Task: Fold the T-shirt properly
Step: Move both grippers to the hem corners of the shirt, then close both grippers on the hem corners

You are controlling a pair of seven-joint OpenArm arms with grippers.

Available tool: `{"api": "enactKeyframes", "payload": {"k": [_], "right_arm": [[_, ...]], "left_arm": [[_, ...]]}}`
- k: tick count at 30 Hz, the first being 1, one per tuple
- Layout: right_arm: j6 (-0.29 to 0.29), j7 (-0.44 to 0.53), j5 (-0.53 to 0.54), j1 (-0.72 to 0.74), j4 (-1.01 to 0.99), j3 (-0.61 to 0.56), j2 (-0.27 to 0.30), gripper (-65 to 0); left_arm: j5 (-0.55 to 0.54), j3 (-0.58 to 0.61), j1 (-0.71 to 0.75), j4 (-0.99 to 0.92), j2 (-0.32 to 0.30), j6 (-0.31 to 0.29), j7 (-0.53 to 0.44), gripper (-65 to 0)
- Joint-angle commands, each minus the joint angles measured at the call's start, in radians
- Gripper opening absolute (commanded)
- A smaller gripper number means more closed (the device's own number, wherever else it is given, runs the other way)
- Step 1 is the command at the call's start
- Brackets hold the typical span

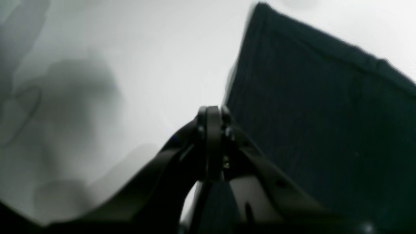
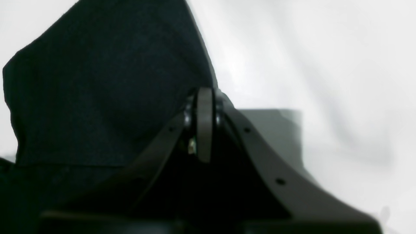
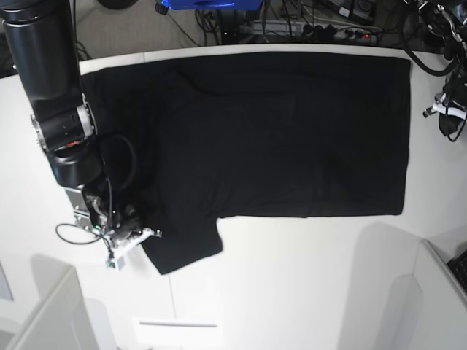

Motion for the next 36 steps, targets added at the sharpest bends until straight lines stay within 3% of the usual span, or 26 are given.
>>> {"api": "enactKeyframes", "payload": {"k": [1, 7, 11, 15, 19, 25, 36], "right_arm": [[0.001, 0.001, 0.005, 0.037, 0.011, 0.003, 0.006, -65.0], [0.001, 0.000, 0.005, 0.049, 0.011, 0.003, 0.006, -65.0], [0.001, 0.000, 0.004, 0.052, 0.011, 0.001, 0.006, -65.0], [0.001, -0.002, 0.004, 0.063, 0.011, -0.003, 0.006, -65.0], [0.001, -0.003, 0.004, 0.074, 0.011, -0.005, 0.006, -65.0], [0.001, -0.006, 0.004, 0.077, 0.011, -0.005, 0.012, -65.0], [0.001, -0.003, 0.004, 0.075, 0.011, -0.006, 0.013, -65.0]], "left_arm": [[-0.012, -0.003, -0.012, 0.002, -0.038, -0.001, -0.026, -57.4], [0.034, 0.124, -0.139, -0.159, -0.143, -0.001, -0.026, -25.5], [0.214, 0.203, -0.289, -0.291, -0.161, -0.006, -0.029, -14.5], [0.361, 0.290, -0.447, -0.417, -0.160, -0.007, -0.032, -13.7], [0.435, 0.381, -0.607, -0.587, -0.160, -0.007, -0.047, -13.5], [0.533, 0.474, -0.766, -0.858, -0.160, -0.006, -0.204, -13.2], [0.554, 0.488, -0.914, -1.211, -0.170, -0.001, -0.386, -13.7]]}}
